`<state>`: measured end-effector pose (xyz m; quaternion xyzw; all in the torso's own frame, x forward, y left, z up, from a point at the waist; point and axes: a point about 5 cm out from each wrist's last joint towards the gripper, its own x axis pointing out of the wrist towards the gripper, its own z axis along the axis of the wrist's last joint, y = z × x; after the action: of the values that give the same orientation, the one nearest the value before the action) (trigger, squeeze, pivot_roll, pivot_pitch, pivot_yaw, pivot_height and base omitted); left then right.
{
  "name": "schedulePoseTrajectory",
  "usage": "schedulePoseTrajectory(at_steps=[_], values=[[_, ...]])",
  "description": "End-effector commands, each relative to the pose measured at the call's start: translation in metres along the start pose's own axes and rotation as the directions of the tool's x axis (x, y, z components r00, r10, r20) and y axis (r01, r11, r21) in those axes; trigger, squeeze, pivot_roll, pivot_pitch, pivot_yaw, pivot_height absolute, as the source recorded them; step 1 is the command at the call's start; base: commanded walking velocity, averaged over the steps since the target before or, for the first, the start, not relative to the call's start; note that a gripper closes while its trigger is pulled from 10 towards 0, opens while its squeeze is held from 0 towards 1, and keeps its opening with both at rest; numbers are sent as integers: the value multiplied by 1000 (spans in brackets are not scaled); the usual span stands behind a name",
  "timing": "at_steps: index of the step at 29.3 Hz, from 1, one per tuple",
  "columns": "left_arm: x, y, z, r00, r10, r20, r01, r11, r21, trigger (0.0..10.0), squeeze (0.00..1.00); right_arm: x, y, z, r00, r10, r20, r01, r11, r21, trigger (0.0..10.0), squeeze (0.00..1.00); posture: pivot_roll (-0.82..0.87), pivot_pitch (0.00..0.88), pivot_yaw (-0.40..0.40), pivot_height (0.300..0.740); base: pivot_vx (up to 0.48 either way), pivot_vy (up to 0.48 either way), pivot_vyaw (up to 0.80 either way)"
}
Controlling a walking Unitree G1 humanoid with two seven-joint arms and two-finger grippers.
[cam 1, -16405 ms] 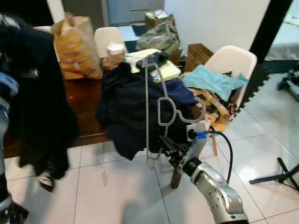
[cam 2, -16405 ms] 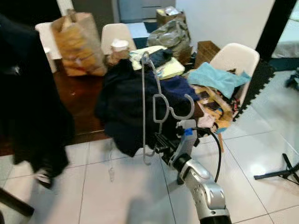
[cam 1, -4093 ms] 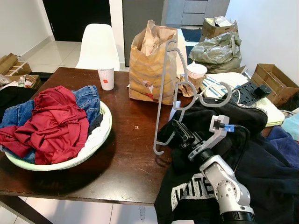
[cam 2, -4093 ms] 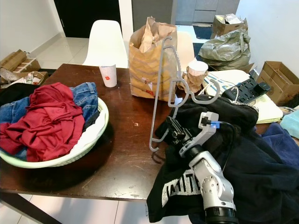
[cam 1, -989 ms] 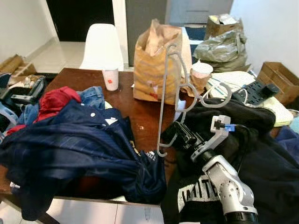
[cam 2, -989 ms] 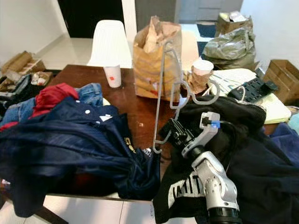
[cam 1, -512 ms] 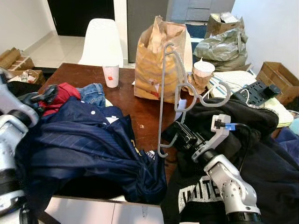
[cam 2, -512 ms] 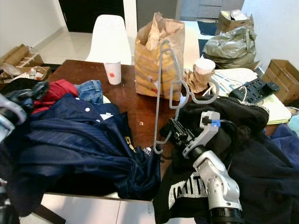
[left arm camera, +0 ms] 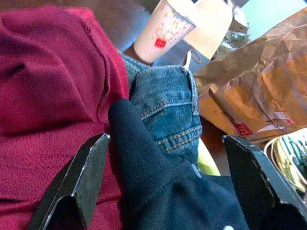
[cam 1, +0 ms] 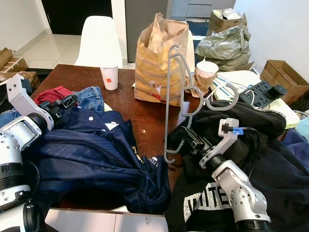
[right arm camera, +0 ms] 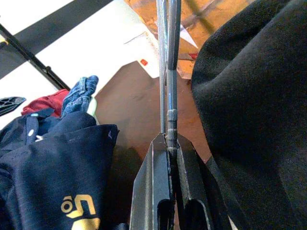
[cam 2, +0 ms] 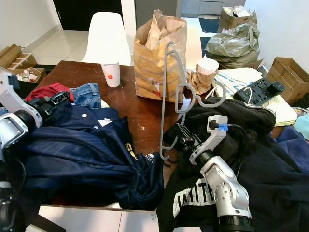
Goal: Hang hanger
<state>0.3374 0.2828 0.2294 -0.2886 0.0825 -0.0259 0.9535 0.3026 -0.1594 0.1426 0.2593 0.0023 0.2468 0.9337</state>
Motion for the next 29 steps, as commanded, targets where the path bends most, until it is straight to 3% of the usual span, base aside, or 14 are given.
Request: schedulePoseTrajectory(at_steps=[1, 6, 11, 15, 16, 17, 18, 29], values=[[0, -1, -6, 999, 4, -37, -5, 999, -37, 10000, 0, -4, -1, -1, 1000, -10, -12, 10, 1000, -10, 10000, 0, -57, 122, -26, 740, 0, 0, 0], [-1, -5, -3, 999, 0, -42, -3, 998, -57, 10000, 0, -4, -1, -1, 1000, -9, -13, 9, 1000, -9, 10000, 0, -55, 121, -25, 740, 0, 0, 0], [-5, -26, 7, 995, -63, -72, 53, 989, -137, 10000, 0, -2, 1, -3, 1000, -8, -11, 8, 1000, -5, 10000, 0, -42, 106, -22, 740, 0, 0, 0], [-6, -27, 8, 995, -69, -78, 58, 989, -138, 10000, 0, -2, 1, -4, 1000, -8, -10, 8, 1000, -5, 10000, 0, -41, 105, -21, 740, 0, 0, 0], [-6, -28, 7, 992, -78, -95, 64, 987, -145, 8039, 0, -2, 1, -4, 1000, -8, -9, 8, 1000, -4, 10000, 0, -40, 101, -19, 740, 0, 0, 0], [-6, -28, 4, 990, -84, -113, 66, 986, -156, 2039, 0, -1, 1, -4, 1000, -8, -9, 8, 1000, -4, 10000, 0, -40, 101, -16, 740, 0, 0, 0], [-6, -28, 1, 987, -90, -132, 67, 984, -164, 0, 0, -1, 1, -4, 1000, -8, -8, 8, 1000, -4, 10000, 0, -40, 102, -14, 740, 0, 0, 0], [-9, -28, -17, 976, -95, -197, 56, 979, -195, 0, 0, 0, 1, -4, 1000, -13, -1, 13, 1000, -3, 10000, 0, -41, 104, -8, 740, 0, 0, 0]])
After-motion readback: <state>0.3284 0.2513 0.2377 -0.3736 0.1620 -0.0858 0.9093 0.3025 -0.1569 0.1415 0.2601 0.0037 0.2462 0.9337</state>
